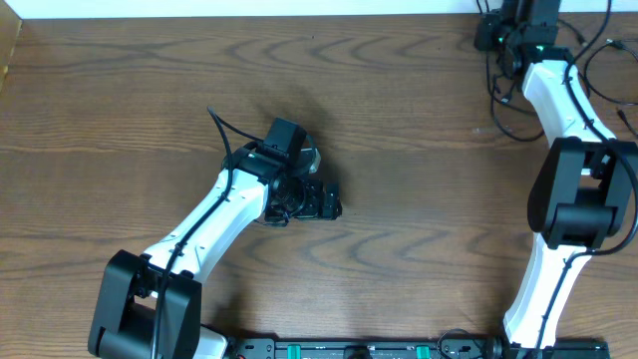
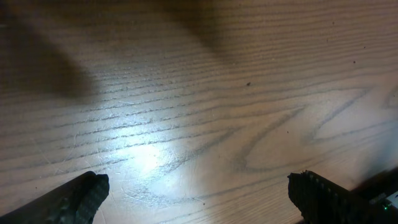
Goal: Untangle cables
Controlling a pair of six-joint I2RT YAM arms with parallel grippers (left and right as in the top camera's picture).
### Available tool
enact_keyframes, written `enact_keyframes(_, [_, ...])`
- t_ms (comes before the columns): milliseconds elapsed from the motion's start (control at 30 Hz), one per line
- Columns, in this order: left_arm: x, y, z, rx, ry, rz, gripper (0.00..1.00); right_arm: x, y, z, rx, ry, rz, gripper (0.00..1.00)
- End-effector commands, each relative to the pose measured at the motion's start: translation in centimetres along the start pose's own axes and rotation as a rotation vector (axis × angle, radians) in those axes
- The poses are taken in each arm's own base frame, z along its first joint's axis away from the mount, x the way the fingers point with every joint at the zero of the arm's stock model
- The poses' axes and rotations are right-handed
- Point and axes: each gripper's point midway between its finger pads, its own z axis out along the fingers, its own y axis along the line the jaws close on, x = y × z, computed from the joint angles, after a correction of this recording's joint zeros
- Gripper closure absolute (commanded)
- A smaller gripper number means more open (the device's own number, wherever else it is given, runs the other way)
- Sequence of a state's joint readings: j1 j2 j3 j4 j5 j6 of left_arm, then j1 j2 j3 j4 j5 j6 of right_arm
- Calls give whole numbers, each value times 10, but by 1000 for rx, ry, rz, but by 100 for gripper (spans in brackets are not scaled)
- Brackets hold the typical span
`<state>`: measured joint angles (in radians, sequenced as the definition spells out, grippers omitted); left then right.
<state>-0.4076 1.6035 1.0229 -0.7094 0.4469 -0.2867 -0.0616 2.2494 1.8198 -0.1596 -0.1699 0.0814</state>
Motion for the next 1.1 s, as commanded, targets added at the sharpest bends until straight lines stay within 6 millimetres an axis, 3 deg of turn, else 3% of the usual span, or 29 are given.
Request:
enact_keyframes(0, [-2,-3,-2,7,-4,21,2,52,3,37,-50,98,144,99])
enact_keyframes(167, [-2,-3,-2,7,-4,21,2,71,-17,57,22,92,189,99])
enact_keyframes(300, [-2,-3,-2,7,-4,21,2,75,-38,60,130,76,185,99])
enact_keyframes(367, [-2,-3,-2,7,-4,21,2,74,-39,60,133,72,185,96])
enact_keyframes(433, [-2,-3,-2,7,-4,21,2,73,-31,60,90,76,187,76])
enact_keyframes(467, [-2,-3,-2,8,-4,21,2,70,-23,59,44,78,188,62])
enact_keyframes(500, [-2,-3,-2,7,-4,21,2,66,-13,58,-12,78,189,43])
enact_keyframes(633, [-2,-3,-2,7,-4,21,2,33,19,41,-173,44,182,1])
enact_keyframes(767, [-2,-3,-2,8,-4,21,2,-11,21,13,-143,-5,166,1])
enact_keyframes(833, [-2,-3,-2,7,-4,21,2,-31,9,-3,-57,-37,166,1])
enact_keyframes(933, [-2,-3,-2,7,-4,21,2,-54,-30,-29,158,-95,176,1])
enact_keyframes(1067, [-2,-3,-2,8,-4,21,2,-52,-97,-62,486,-107,246,1])
